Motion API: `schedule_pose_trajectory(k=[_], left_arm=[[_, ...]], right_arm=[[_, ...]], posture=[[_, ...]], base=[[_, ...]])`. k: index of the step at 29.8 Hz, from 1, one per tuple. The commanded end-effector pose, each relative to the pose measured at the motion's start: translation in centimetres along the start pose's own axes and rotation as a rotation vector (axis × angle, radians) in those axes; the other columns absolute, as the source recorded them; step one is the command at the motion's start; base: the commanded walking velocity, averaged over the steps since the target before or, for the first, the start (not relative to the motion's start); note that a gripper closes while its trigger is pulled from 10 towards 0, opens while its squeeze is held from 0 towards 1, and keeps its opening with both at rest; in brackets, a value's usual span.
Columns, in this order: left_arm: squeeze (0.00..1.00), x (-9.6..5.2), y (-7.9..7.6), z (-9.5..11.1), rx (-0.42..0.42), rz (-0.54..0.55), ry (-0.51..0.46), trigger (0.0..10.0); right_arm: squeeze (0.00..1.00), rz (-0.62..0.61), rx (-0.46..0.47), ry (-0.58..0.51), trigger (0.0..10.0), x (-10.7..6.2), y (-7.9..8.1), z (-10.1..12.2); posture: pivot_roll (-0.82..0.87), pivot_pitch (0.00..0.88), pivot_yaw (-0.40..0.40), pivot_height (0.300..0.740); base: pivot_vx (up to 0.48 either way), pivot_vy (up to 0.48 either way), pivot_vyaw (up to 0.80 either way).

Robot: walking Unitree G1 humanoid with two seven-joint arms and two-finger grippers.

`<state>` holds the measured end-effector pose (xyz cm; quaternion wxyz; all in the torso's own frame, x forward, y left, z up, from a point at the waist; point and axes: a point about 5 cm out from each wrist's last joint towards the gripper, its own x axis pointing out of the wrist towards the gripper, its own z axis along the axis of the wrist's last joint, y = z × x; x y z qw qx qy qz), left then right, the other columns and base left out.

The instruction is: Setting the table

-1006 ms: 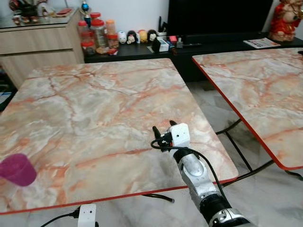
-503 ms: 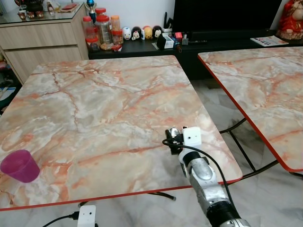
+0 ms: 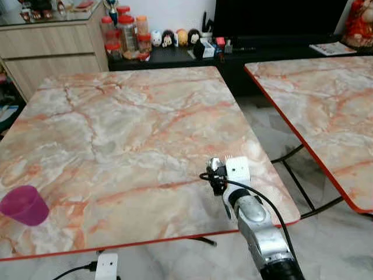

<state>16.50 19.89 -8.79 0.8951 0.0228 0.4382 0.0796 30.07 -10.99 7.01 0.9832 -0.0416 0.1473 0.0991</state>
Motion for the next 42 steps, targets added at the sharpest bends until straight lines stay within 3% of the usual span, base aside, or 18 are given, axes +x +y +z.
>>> schedule_pose_trajectory(k=[1, 13, 24, 42], left_arm=[[0.00, 0.0, 0.1, -0.2, -0.011, 0.003, 0.009, 10.0], [0.00, 0.0, 0.1, -0.2, -0.004, 0.001, 0.010, 10.0], [0.00, 0.0, 0.1, -0.1, -0.006, 0.004, 0.005, 10.0], [0.00, 0.0, -0.1, 0.0, -0.004, -0.001, 0.007, 10.0]], right_arm=[[0.00, -0.019, -0.012, 0.045, 10.0, -0.4, -0.5, -0.7], [0.00, -0.064, 0.010, 0.089, 10.0, -1.2, -1.8, -1.4], [0.00, -0.010, 0.033, 0.041, 10.0, -0.8, -1.3, -0.4], [0.00, 0.012, 0.023, 0.057, 10.0, 0.5, -0.7, -0.6]], posture=[[-0.02, 0.000, -0.014, 0.732], [-0.03, 0.000, -0.009, 0.732], [-0.03, 0.000, -0.012, 0.732], [-0.02, 0.000, -0.015, 0.732]], base=[[0.000, 0.000, 0.00], [0.000, 0.000, 0.00], [0.000, 0.000, 0.00], [0.000, 0.000, 0.00]])
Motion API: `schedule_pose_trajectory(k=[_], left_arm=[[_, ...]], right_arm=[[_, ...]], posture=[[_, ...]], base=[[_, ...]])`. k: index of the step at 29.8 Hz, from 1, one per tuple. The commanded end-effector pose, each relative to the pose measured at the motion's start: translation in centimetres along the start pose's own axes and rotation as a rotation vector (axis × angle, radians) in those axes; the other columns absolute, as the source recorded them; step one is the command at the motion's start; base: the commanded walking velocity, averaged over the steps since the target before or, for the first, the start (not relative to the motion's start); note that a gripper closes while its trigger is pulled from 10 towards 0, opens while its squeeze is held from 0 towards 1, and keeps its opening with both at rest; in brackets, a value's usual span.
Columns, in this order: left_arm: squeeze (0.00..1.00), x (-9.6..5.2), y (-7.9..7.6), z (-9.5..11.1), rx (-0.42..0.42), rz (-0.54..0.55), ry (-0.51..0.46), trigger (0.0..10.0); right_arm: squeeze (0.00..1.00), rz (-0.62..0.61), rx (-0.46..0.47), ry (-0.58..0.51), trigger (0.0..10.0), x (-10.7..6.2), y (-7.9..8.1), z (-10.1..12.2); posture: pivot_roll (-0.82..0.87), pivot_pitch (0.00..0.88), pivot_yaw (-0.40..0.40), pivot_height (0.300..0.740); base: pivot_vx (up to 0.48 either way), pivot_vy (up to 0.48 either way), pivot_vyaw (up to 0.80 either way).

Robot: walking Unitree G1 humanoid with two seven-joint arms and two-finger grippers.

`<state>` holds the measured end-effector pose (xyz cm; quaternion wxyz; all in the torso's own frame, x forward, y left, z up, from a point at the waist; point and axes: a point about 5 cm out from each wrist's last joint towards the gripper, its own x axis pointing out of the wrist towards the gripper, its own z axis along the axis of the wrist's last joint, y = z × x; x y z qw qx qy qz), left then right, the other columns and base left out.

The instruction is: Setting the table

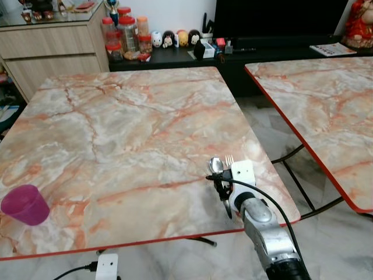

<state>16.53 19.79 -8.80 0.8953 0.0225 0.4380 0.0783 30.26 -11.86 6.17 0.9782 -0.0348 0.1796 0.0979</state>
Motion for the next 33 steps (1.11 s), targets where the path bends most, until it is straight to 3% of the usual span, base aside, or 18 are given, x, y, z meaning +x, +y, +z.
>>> schedule_pose_trajectory(k=[1, 23, 24, 25, 33], left_arm=[[0.00, 0.0, -0.1, -0.1, -0.004, 0.001, 0.007, 10.0], [0.00, 0.0, 0.0, -0.2, 0.001, 0.001, 0.018, 10.0], [0.00, 0.0, 0.0, -0.2, 0.000, 0.000, 0.017, 10.0], [0.00, 0.0, 0.0, -0.2, -0.001, 0.000, 0.017, 10.0], [0.00, 0.0, -0.2, -0.3, 0.000, -0.006, 0.023, 10.0]], right_arm=[[0.00, 0.011, 0.002, -0.007, 10.0, 0.2, 0.2, 0.2], [0.00, 0.002, -0.030, 0.081, 10.0, 0.8, 0.5, -1.3], [0.00, 0.014, -0.030, 0.077, 4.0, 0.8, 0.7, -1.2], [0.00, 0.017, -0.031, 0.076, 0.0, 0.8, 0.7, -1.2], [0.00, 0.020, -0.035, 0.076, 0.0, 0.8, 0.6, -1.2]], posture=[[-0.02, 0.000, -0.015, 0.732], [-0.02, 0.000, -0.014, 0.732], [-0.02, 0.000, -0.014, 0.732], [-0.02, 0.000, -0.015, 0.732], [-0.02, 0.000, -0.014, 0.732]], base=[[0.000, 0.000, 0.00], [0.000, 0.000, 0.00], [0.000, 0.000, 0.00], [0.000, 0.000, 0.00], [0.000, 0.000, 0.00]])
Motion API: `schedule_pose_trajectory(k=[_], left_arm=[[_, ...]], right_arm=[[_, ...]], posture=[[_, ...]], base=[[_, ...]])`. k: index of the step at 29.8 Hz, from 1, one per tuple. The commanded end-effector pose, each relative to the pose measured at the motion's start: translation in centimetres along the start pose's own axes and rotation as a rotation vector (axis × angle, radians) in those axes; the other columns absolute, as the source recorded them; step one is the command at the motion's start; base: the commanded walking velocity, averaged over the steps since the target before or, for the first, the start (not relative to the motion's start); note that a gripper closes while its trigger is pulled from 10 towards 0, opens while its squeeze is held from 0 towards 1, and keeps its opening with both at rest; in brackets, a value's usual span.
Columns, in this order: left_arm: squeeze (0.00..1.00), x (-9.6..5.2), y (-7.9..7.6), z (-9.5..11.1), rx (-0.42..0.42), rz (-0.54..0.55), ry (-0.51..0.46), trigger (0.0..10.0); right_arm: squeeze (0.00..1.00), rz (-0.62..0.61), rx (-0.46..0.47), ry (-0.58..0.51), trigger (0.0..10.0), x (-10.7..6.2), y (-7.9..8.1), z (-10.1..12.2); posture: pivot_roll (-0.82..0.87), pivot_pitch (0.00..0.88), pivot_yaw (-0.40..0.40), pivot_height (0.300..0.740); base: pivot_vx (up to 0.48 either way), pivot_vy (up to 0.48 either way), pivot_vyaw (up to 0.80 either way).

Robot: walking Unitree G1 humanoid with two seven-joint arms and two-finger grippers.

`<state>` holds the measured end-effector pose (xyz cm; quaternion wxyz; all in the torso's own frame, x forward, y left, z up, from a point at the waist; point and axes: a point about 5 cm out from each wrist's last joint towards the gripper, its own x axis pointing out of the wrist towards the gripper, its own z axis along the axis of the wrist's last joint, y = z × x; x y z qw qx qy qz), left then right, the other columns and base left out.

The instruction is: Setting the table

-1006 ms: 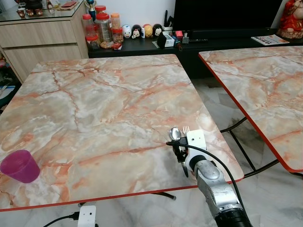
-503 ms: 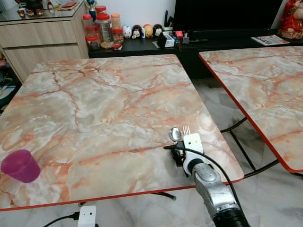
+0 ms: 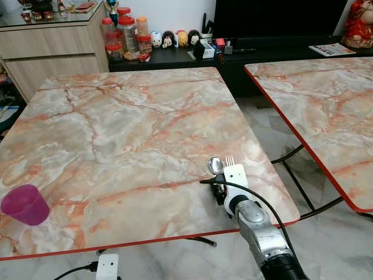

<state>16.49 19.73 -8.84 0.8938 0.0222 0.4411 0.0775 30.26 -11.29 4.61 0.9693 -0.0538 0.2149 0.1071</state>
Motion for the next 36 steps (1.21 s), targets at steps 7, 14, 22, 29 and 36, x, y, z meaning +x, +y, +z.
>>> schedule_pose_trajectory(k=[7, 14, 22, 29, 36], left_arm=[[0.00, 0.00, -0.15, -0.18, -0.003, -0.006, 0.016, 10.0], [0.00, -0.01, -0.24, -0.23, -0.006, -0.013, 0.018, 10.0], [0.00, -0.02, -0.19, -0.25, -0.006, -0.018, 0.020, 10.0], [0.00, -0.03, -0.20, -0.31, -0.006, -0.023, 0.022, 10.0], [0.00, -0.01, -0.28, -0.25, -0.005, -0.026, 0.022, 10.0]], right_arm=[[0.00, 0.013, -0.003, -0.004, 0.0, 0.15, 0.04, 0.29], [0.00, 0.013, -0.007, -0.003, 0.0, 0.17, 0.07, 0.30], [0.00, 0.028, -0.006, -0.007, 0.0, 0.23, 0.34, 0.37], [0.00, 0.033, -0.005, -0.008, 0.0, 0.24, 0.49, 0.34], [0.00, 0.032, -0.004, -0.015, 0.0, 0.26, 0.41, 0.42]], posture=[[-0.02, 0.000, -0.017, 0.732], [-0.02, 0.000, -0.017, 0.732], [-0.02, 0.000, -0.015, 0.732], [-0.02, 0.000, -0.012, 0.732], [-0.02, 0.000, -0.015, 0.732]], base=[[0.000, 0.000, 0.00], [0.000, 0.000, 0.00], [0.000, 0.000, 0.00], [0.000, 0.000, 0.00], [0.000, 0.000, 0.00]])
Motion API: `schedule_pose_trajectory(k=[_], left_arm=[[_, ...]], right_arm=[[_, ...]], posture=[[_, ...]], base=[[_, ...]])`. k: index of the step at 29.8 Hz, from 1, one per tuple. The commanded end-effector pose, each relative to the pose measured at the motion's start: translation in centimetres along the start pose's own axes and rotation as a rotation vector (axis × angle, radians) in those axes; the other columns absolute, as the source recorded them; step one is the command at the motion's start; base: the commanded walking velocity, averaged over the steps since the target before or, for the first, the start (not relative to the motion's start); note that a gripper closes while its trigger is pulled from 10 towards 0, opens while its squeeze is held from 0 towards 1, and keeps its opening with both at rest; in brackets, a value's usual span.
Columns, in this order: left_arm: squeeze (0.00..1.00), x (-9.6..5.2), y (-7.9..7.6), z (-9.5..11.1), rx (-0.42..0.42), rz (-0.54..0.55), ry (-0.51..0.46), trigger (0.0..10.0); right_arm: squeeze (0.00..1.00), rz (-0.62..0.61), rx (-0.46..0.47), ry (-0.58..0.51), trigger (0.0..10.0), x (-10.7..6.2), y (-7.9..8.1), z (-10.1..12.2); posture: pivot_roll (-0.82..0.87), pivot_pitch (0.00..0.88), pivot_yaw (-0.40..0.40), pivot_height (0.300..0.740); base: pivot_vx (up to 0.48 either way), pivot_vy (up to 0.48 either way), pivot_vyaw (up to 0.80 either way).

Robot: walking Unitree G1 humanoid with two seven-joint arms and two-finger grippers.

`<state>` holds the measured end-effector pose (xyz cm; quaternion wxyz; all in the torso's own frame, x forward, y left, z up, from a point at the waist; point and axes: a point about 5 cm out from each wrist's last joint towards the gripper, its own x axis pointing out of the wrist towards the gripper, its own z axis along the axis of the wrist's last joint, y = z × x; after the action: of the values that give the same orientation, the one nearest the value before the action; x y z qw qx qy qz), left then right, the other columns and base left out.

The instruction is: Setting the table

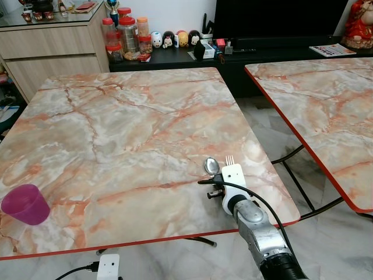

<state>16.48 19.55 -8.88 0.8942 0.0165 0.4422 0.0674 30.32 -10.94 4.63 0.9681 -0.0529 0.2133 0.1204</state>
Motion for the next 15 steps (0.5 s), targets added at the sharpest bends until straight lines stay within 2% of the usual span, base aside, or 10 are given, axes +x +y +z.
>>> schedule_pose_trajectory(k=[1, 4, 6, 7, 10, 15], left_arm=[[0.00, 0.0, -0.1, -0.2, -0.005, -0.002, 0.019, 10.0], [0.00, 0.0, -0.2, -0.2, -0.004, -0.001, 0.019, 10.0], [0.00, 0.0, -0.2, -0.2, -0.004, -0.001, 0.019, 10.0], [0.00, 0.0, -0.1, -0.1, -0.001, 0.005, 0.017, 10.0], [0.00, 0.0, -0.1, 0.0, 0.001, 0.013, 0.012, 10.0], [0.00, 0.1, -0.1, 0.1, 0.011, 0.013, 0.015, 10.0]], right_arm=[[0.00, 0.002, 0.004, -0.027, 0.0, 0.2, 0.0, 0.6], [0.00, -0.019, 0.014, -0.189, 0.0, 0.1, -0.1, 3.3], [0.00, -0.019, 0.014, -0.189, 0.0, 0.1, -0.1, 3.3], [0.00, -0.025, 0.007, -0.261, 10.0, 0.0, -0.2, 4.6], [0.00, -0.030, -0.028, -0.379, 10.0, -0.4, -0.2, 6.7], [0.00, -0.019, -0.026, -0.413, 10.0, -0.6, 0.0, 7.0]], posture=[[-0.02, 0.000, -0.016, 0.732], [-0.02, 0.000, -0.017, 0.732], [-0.02, 0.000, -0.017, 0.732], [-0.02, 0.000, -0.015, 0.732], [-0.02, 0.000, -0.018, 0.732], [-0.02, 0.000, -0.020, 0.732]], base=[[0.000, 0.000, 0.00], [0.000, 0.000, 0.00], [0.000, 0.000, 0.00], [0.000, 0.000, 0.00], [0.000, 0.000, 0.00], [0.000, 0.000, 0.00]])
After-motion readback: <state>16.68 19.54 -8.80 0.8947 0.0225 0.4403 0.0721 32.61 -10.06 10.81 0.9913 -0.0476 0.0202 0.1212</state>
